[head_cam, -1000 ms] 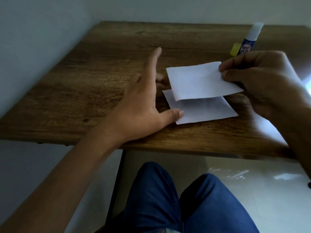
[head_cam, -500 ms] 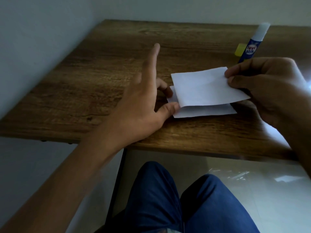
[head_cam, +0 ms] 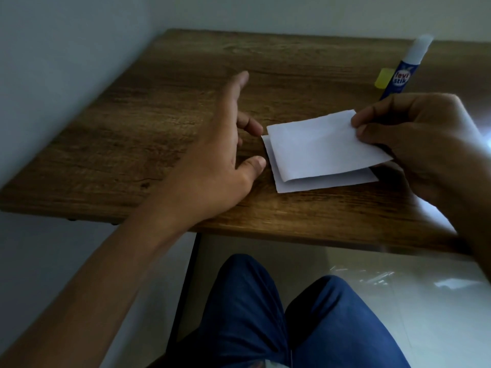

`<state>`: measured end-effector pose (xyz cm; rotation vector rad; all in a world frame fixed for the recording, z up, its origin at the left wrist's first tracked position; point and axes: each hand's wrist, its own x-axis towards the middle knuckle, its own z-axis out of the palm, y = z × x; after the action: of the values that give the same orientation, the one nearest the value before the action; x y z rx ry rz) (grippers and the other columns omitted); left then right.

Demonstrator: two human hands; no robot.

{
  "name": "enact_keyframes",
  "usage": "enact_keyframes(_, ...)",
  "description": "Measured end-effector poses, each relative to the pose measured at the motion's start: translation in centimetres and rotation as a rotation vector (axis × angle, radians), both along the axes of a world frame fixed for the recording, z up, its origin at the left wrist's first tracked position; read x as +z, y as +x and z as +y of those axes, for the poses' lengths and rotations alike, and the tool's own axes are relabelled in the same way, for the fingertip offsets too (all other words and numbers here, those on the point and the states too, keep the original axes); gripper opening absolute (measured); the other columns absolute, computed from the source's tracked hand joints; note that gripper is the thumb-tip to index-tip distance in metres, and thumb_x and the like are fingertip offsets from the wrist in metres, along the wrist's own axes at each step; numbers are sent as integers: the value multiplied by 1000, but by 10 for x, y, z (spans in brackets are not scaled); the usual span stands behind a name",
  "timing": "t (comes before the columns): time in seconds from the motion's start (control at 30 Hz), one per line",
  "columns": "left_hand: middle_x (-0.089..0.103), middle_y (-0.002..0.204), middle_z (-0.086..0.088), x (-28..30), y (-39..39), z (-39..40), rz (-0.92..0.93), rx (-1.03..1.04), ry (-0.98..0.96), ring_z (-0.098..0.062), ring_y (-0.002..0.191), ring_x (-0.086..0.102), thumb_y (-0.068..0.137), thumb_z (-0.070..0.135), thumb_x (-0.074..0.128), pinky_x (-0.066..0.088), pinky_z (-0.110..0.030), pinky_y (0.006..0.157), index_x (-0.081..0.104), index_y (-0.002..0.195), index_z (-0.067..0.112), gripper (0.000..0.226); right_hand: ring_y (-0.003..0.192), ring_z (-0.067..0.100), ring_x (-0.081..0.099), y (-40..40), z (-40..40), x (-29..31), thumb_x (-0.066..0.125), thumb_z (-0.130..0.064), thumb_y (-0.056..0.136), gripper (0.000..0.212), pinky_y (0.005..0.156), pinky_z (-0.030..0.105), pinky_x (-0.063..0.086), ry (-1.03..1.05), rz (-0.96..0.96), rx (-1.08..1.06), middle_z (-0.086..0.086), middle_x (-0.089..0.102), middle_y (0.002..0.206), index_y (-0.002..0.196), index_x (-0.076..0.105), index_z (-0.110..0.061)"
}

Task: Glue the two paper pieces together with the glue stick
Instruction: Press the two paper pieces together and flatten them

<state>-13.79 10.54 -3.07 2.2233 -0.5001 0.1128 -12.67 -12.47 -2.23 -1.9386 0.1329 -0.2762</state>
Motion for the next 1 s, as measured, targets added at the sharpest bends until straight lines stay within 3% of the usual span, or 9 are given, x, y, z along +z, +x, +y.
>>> enact_keyframes(0.17,48,112,16,-1,0,-1,10,-20,37,0,92,42,76,17,64,32,-20,71,-3,139,37,94,94,7,60,-1,2,-1,68,-4,75,29,65,16,52,-11,-3,2,-9,66,93,58,69,-27)
enact_keyframes(0.43,47,122,13,0,-1,-2,24,-13,44,-11,113,36,77,19,63,32,-43,102,-5,138,38,93,89,6,61,0,4,-2,69,-6,74,28,61,14,49,-61,-9,-15,-10,67,88,59,68,-29)
enact_keyframes(0.63,47,126,12,1,-2,-2,42,-23,44,-12,118,36,77,23,63,32,-46,103,-6,138,38,93,94,10,60,1,5,-2,69,-5,74,27,71,23,48,-91,-4,-12,-10,66,91,60,68,-28)
enact_keyframes(0.77,47,126,13,2,-2,-4,57,-30,40,-11,119,36,77,28,64,32,-38,99,-8,138,37,95,93,9,59,-1,6,-1,69,-5,74,24,63,17,45,-112,-12,-23,-8,66,92,62,67,-26)
enact_keyframes(1.0,47,130,11,4,-3,-8,61,-27,93,-13,125,32,75,44,61,28,-46,105,-10,138,35,96,88,6,58,-2,8,-1,69,-6,75,24,57,15,46,-157,-16,-27,-11,63,89,64,66,-27)
